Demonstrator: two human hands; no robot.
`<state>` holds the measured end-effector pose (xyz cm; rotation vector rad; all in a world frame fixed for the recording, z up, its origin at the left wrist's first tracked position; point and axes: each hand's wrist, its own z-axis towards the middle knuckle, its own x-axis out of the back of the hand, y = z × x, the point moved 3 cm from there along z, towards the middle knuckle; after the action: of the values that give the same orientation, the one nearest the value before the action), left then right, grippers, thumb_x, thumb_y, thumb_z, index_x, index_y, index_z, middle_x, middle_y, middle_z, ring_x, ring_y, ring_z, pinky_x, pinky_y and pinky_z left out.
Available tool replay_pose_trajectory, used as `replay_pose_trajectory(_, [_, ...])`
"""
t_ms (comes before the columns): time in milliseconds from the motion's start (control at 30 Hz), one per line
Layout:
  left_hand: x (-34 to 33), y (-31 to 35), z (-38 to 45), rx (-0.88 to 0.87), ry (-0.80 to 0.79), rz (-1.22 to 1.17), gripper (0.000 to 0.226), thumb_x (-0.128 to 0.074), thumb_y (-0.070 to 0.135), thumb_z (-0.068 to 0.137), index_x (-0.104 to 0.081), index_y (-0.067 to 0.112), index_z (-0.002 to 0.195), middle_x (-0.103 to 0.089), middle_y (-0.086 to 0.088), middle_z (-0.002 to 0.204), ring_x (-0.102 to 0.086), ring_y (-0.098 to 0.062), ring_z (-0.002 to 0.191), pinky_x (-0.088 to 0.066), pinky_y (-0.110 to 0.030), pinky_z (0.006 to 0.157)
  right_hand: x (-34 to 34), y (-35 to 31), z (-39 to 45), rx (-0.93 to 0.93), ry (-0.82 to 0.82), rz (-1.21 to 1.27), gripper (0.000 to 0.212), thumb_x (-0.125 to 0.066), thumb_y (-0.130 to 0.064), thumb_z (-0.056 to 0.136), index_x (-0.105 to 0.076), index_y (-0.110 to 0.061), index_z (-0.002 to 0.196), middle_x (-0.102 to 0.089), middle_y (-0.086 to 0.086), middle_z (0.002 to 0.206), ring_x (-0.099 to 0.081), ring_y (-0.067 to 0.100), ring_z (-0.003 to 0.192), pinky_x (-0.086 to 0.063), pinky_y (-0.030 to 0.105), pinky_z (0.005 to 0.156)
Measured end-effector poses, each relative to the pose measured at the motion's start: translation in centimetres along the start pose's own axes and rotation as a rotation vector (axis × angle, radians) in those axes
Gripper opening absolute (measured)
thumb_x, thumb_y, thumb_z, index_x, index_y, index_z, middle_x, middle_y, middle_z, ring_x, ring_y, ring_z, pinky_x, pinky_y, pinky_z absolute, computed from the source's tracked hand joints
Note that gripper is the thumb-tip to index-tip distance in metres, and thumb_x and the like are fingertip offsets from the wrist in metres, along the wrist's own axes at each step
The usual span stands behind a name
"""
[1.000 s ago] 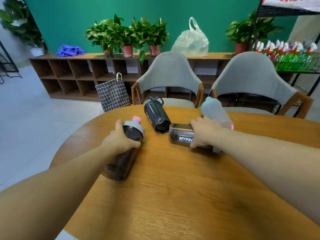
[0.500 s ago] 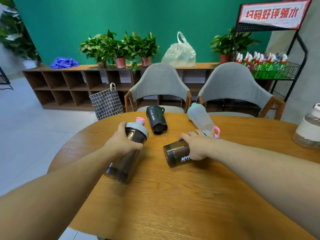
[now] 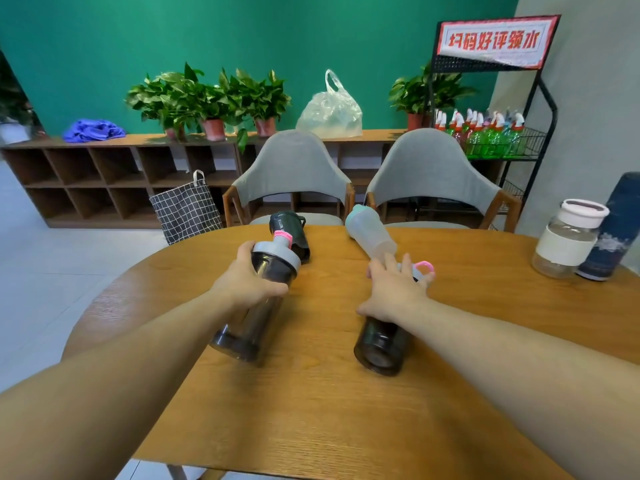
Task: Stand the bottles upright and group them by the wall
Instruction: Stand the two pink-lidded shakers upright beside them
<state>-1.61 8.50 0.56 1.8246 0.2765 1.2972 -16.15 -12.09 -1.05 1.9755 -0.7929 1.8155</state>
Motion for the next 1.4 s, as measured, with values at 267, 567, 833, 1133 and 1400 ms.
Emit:
replay_pose_trajectory(267, [-2.8,3.5,-1.4,-0.053,-0.06,-0.056,0.115,-0.085,0.024,0.068,-0.008,0.028,0.153,-0.039,-0.01,0.142,-0.05,-0.03,0.118,-0.048,-0.047,0.095,0.0,4.9,-1.2,-0.352,-0.113,0.27,0.125,-0.073,-0.062,0.07,0.023,-0.043,0.149,-0.011,0.026,0.159,-0.035,0.042,0.138,-0.046,0.052,0.1])
replay_pose_trajectory(567, [-7.5,9.0,-3.0,-0.165,-0.044,-0.051,0.11,-0.085,0.027,0.067,-0.014,0.027,0.151,-0.046,-0.003,0.128,-0.052,-0.023,0.107,-0.049,-0.04,0.087,0.8,9.9,-2.8,-0.416,-0.09,0.675,0.123,-0.079,-0.036,0.073,0.014,-0.034,0.152,-0.04,0.019,0.142,-0.053,0.037,0.118,-0.048,0.051,0.098])
replay_pose_trajectory(833, [-12.6,15.4,-2.9,-0.232,-0.02,-0.213,0.104,-0.085,0.026,0.067,-0.021,0.025,0.148,-0.048,-0.003,0.128,-0.053,-0.022,0.106,-0.047,-0.037,0.078,3.2,17.2,-4.7,-0.276,0.121,0.914,0.119,-0.079,-0.02,0.074,0.009,-0.034,0.153,-0.043,0.017,0.141,-0.058,0.035,0.108,-0.05,0.046,0.091])
replay_pose_trajectory(1133, [-20.7,23.2,-3.4,-0.332,-0.07,-0.336,0.099,-0.081,0.025,0.076,-0.015,0.028,0.15,-0.041,0.001,0.127,-0.045,-0.02,0.112,-0.044,-0.038,0.09,6.2,26.7,-5.4,-0.136,0.389,0.956,0.12,-0.083,-0.008,0.073,0.003,-0.038,0.152,-0.027,0.009,0.152,-0.04,0.033,0.134,-0.045,0.05,0.103])
replay_pose_trajectory(1400, [-29.4,29.3,-3.4,-0.365,-0.224,-0.365,0.103,-0.086,0.025,0.073,-0.019,0.025,0.151,-0.042,-0.001,0.144,-0.042,-0.022,0.13,-0.042,-0.037,0.097,6.9,35.9,-6.0,-0.199,0.591,0.967,0.127,-0.086,-0.006,0.068,0.003,-0.038,0.153,-0.027,0.003,0.154,-0.035,0.029,0.14,-0.044,0.049,0.105])
